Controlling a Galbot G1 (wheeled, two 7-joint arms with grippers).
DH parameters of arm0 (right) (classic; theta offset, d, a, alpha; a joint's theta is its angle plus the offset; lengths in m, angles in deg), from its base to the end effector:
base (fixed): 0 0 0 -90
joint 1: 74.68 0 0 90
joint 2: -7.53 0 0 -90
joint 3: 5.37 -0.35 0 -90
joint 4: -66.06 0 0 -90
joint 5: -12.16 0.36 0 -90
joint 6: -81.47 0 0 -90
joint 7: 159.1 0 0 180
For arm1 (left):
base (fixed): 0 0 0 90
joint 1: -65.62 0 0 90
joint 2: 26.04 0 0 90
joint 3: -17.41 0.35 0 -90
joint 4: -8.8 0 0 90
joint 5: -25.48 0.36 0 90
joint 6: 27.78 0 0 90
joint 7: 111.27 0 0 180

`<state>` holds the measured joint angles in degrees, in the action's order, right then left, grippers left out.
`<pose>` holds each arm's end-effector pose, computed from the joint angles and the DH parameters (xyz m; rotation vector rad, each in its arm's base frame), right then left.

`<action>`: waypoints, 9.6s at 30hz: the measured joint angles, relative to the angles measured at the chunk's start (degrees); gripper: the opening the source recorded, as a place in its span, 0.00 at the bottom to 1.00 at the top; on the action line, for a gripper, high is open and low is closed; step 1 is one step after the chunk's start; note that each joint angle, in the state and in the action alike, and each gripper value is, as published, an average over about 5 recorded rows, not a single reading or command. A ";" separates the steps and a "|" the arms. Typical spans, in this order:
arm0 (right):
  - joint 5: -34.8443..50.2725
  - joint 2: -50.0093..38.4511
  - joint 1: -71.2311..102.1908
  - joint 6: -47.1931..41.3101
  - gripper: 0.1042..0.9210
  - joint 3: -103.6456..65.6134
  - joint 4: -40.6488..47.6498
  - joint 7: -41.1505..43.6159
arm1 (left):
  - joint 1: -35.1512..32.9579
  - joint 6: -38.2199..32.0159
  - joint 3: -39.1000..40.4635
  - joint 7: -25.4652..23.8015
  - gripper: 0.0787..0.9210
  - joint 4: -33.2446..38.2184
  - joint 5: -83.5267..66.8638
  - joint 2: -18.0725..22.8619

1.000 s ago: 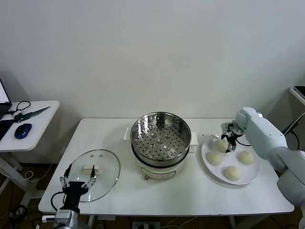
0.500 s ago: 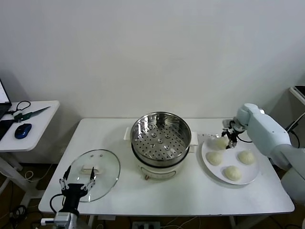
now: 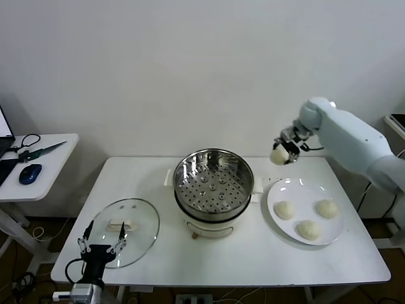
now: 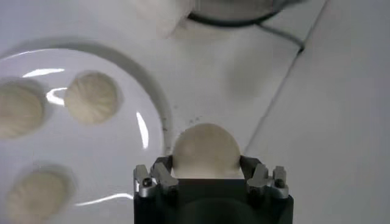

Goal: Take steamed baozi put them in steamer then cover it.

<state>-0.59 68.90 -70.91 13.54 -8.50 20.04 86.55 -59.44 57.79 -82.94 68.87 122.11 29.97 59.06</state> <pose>0.6501 -0.0604 -0.0287 1.5022 -1.0449 2.0389 0.1504 0.0769 -0.3519 0.1529 -2.9913 -0.3686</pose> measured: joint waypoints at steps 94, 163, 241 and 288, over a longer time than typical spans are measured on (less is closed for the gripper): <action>26.44 -18.88 3.17 -26.75 0.88 16.01 -18.32 -8.01 | -1.05 0.15 -0.23 0.57 0.88 -0.50 1.30 0.17; 45.83 -11.27 -10.70 -32.82 0.72 22.49 -13.72 -8.26 | -4.69 -0.64 2.61 1.06 0.88 0.72 3.50 1.11; 49.45 -14.45 -20.31 -35.10 0.88 37.70 -31.33 -8.86 | -3.15 -0.47 2.75 0.69 0.88 0.04 4.26 -0.18; 21.15 -25.06 11.84 -29.77 0.85 19.77 -21.23 -6.13 | -3.87 -0.34 1.88 1.08 0.88 -2.26 7.53 1.82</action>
<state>20.57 43.84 -59.07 -16.23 11.27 -1.19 80.42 -63.30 57.45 -81.06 69.95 119.85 37.50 60.88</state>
